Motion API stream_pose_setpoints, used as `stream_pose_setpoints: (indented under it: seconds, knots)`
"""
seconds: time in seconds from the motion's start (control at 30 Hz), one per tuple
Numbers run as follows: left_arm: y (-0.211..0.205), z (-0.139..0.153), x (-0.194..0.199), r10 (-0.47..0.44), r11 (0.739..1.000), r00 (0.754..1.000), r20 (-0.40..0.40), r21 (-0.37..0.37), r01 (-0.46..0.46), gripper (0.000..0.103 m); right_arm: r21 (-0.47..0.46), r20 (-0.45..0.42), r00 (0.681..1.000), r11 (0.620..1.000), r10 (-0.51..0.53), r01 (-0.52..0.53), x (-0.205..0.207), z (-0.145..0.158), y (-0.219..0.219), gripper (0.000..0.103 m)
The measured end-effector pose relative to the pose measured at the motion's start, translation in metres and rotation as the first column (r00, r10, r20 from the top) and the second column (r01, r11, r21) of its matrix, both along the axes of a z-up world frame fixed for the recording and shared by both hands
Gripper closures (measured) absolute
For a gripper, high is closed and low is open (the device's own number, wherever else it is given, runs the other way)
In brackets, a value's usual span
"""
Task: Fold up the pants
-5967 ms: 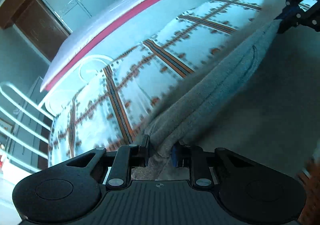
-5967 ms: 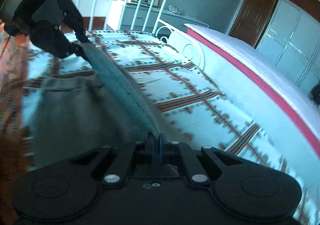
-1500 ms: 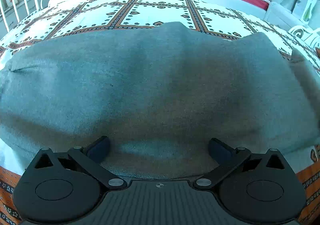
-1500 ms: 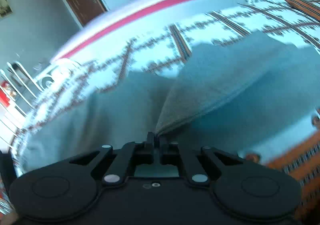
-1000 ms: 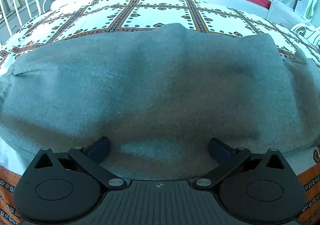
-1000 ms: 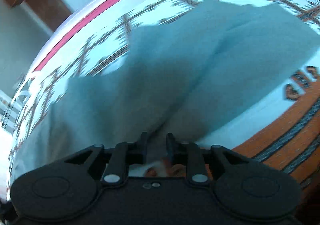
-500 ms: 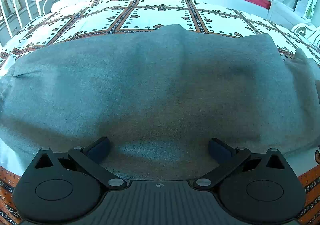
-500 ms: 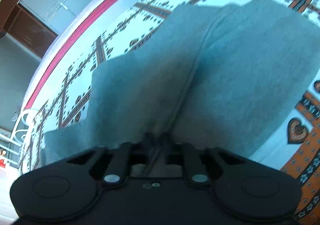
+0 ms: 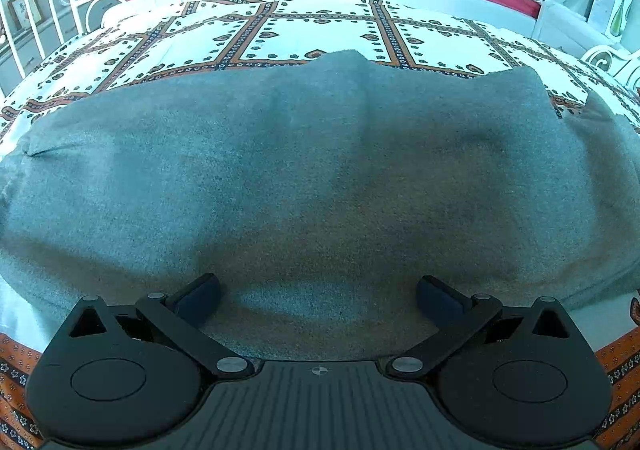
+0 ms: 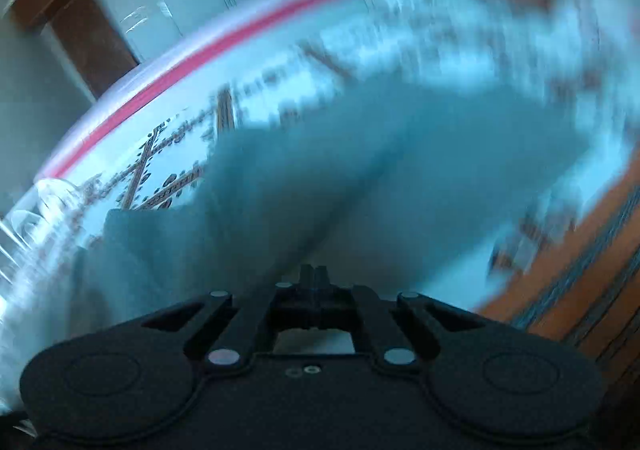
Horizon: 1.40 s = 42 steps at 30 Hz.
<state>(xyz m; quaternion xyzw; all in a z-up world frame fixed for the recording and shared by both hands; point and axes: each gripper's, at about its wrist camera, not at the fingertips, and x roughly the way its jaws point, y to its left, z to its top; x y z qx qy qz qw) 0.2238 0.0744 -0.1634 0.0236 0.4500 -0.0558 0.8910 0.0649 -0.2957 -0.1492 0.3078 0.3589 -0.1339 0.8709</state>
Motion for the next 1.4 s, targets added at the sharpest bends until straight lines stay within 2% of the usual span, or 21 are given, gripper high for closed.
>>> stream_pose_setpoints:
  seconds: [0.03,0.07,0.17,0.23,0.37,0.43,0.53,0.63,0.7,0.77,0.83,0.9,0.97,1.0,1.07,1.13,1.17,1.23,1.4]
  knots:
    - [0.0,0.0,0.0,-0.001,1.0,1.0,0.001,0.001,0.001,0.0,0.081,-0.002,1.0,0.996,-0.029,0.03,0.001,-0.006,-0.009,0.083]
    - [0.0,0.0,0.0,-0.001,1.0,1.0,0.001,0.0,0.001,0.0,0.13,-0.006,0.999,0.991,-0.033,0.033,0.006,-0.01,-0.015,0.079]
    - [0.0,0.0,0.0,0.002,1.0,1.0,0.0,0.001,-0.002,0.0,0.21,-0.004,1.0,0.978,-0.013,0.014,0.021,-0.017,-0.026,0.078]
    - [-0.001,0.0,0.0,0.003,1.0,1.0,0.0,0.002,-0.003,0.0,0.264,-0.027,1.0,0.964,0.006,0.002,0.034,-0.027,-0.028,0.079]
    - [0.0,0.0,0.0,-0.001,1.0,1.0,0.002,0.001,0.001,0.0,0.299,0.002,1.0,0.954,-0.021,0.02,0.054,-0.035,-0.027,0.082]
    - [0.0,0.0,0.0,-0.003,1.0,1.0,0.004,0.001,0.003,0.0,0.305,0.0,0.999,0.951,-0.041,0.039,0.064,-0.039,-0.028,0.097]
    - [0.0,0.0,0.0,-0.005,1.0,1.0,0.006,0.0,0.005,0.0,0.323,0.012,0.994,0.941,-0.112,0.102,0.064,-0.043,-0.037,0.103]
    - [0.0,0.0,0.0,-0.008,1.0,1.0,0.007,-0.002,0.008,0.0,0.198,0.061,0.993,0.976,-0.099,0.086,0.051,-0.023,-0.025,0.103]
    - [0.0,0.0,0.0,-0.008,1.0,1.0,0.007,-0.002,0.008,0.0,0.061,0.14,0.989,0.997,-0.044,0.036,0.036,0.005,-0.011,0.103]
    - [-0.001,0.0,0.0,-0.009,1.0,1.0,0.009,-0.003,0.009,0.0,-0.072,0.19,0.982,0.997,-0.004,0.018,0.018,0.031,0.002,0.103]
    - [-0.001,0.0,-0.001,-0.008,1.0,1.0,0.008,0.001,0.008,0.0,-0.136,0.169,0.986,0.991,0.001,0.022,0.0,0.033,0.014,0.103]
    - [-0.001,0.0,-0.001,-0.008,1.0,1.0,0.007,0.002,0.008,0.0,-0.186,0.082,0.997,0.983,0.0,0.015,-0.006,0.013,0.021,0.103]
    - [-0.002,0.0,-0.001,-0.008,1.0,1.0,0.008,0.003,0.008,0.0,-0.099,-0.03,0.998,0.994,-0.051,0.048,-0.005,-0.019,0.008,0.103]
    - [-0.002,0.0,-0.001,-0.009,1.0,1.0,0.008,0.004,0.009,0.0,-0.056,-0.03,0.997,0.996,-0.066,0.065,-0.004,-0.028,0.002,0.103]
    - [-0.002,0.0,-0.001,-0.009,1.0,1.0,0.009,0.005,0.009,0.0,-0.077,-0.011,0.999,0.996,-0.044,0.043,0.0,-0.026,0.001,0.101]
    - [-0.003,0.0,-0.002,-0.006,1.0,1.0,0.007,0.008,0.006,0.0,-0.062,0.005,1.0,0.998,-0.024,0.024,0.003,-0.019,-0.001,0.082]
    - [-0.003,0.0,-0.002,-0.004,1.0,1.0,0.007,0.009,0.004,0.0,-0.036,0.017,0.999,0.999,-0.027,0.028,0.003,-0.015,-0.005,0.079]
    - [-0.004,0.0,-0.001,-0.001,1.0,1.0,0.007,0.012,0.001,0.0,-0.005,0.05,0.998,0.999,-0.046,0.046,0.004,-0.008,-0.017,0.079]
    - [-0.004,0.0,-0.001,-0.001,1.0,1.0,0.007,0.014,0.001,0.0,0.06,0.052,0.99,0.99,-0.129,0.125,0.019,-0.008,-0.065,0.079]
